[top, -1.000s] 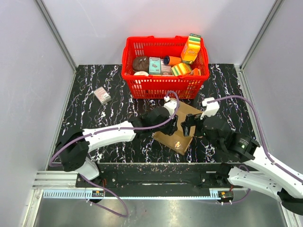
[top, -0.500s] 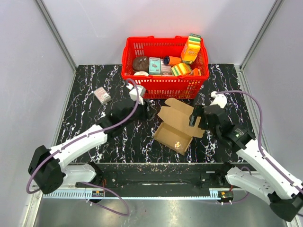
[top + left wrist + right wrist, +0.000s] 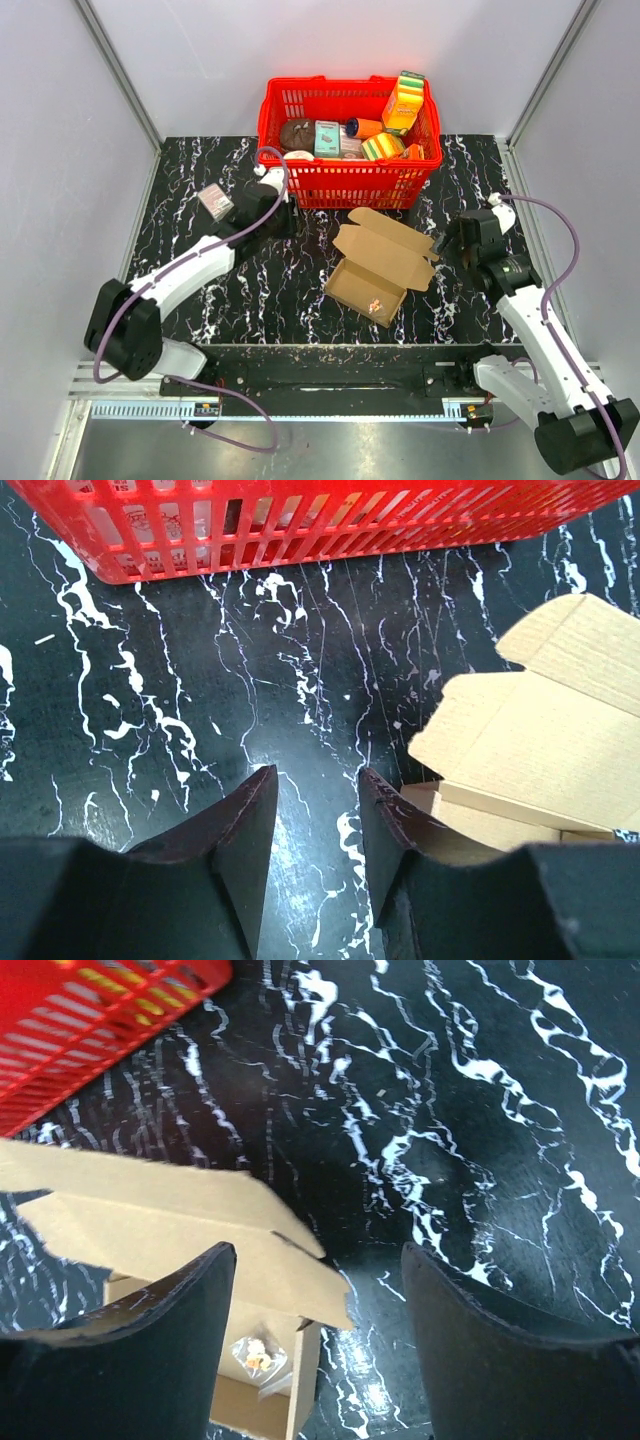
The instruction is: Fold the paper box
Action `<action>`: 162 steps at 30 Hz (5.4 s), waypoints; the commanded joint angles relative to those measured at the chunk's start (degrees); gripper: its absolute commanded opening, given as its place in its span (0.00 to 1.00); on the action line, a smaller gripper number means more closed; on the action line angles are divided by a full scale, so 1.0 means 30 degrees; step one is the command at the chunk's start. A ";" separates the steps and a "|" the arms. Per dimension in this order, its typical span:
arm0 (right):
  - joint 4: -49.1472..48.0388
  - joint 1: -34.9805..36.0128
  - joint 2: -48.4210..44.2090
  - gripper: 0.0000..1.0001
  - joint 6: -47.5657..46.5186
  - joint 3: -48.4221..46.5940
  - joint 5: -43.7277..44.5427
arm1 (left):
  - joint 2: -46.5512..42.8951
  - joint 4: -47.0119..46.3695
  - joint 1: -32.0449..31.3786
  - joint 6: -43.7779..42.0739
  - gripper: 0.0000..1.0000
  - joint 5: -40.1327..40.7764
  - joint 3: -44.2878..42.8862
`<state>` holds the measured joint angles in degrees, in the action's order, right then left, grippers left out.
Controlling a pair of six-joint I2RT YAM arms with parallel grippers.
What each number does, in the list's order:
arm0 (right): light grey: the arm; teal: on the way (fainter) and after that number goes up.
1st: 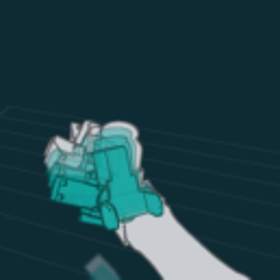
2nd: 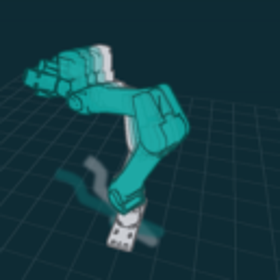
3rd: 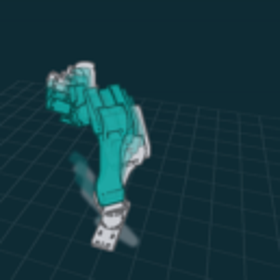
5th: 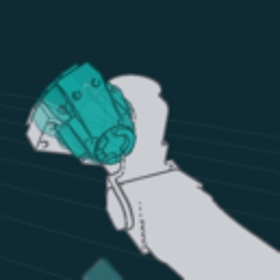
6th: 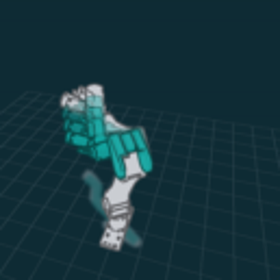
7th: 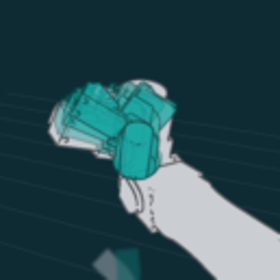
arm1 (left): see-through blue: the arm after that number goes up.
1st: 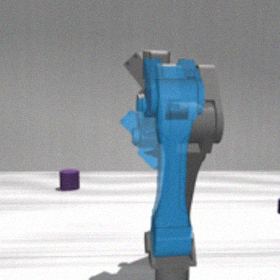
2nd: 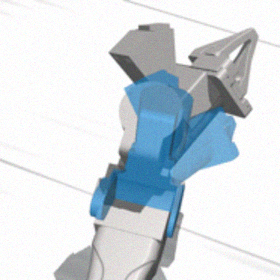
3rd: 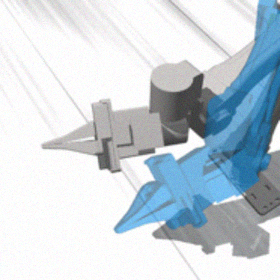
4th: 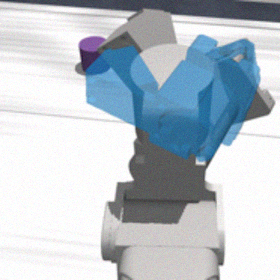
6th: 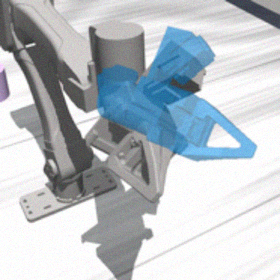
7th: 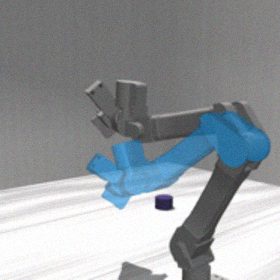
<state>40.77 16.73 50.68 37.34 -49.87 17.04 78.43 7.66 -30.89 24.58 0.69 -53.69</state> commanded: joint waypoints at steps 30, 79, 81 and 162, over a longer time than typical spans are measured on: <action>-0.4977 -0.3087 0.6955 0.94 -1.0950 -0.3300 -1.1215 | -0.6107 0.4008 0.0220 0.0128 0.44 -0.2485 0.0173; -0.3484 0.0252 1.0793 0.07 -1.6020 -0.5702 -1.6753 | -0.7102 0.5063 0.0249 -0.0341 0.47 -0.2514 0.0319; -0.3308 0.0515 1.0736 0.05 -1.6957 -0.5644 -1.6958 | -0.7160 0.5151 0.0249 -0.0341 0.47 -0.2515 0.0319; -0.7910 0.4882 0.8423 0.68 -1.5151 -0.6844 -1.0670 | -0.8830 0.5357 0.3472 -0.0341 0.49 -0.4419 0.2751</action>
<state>24.56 31.90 80.29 -25.50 -70.46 -28.99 52.12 27.20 -20.82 22.96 -11.57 -45.34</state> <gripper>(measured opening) 0.678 0.486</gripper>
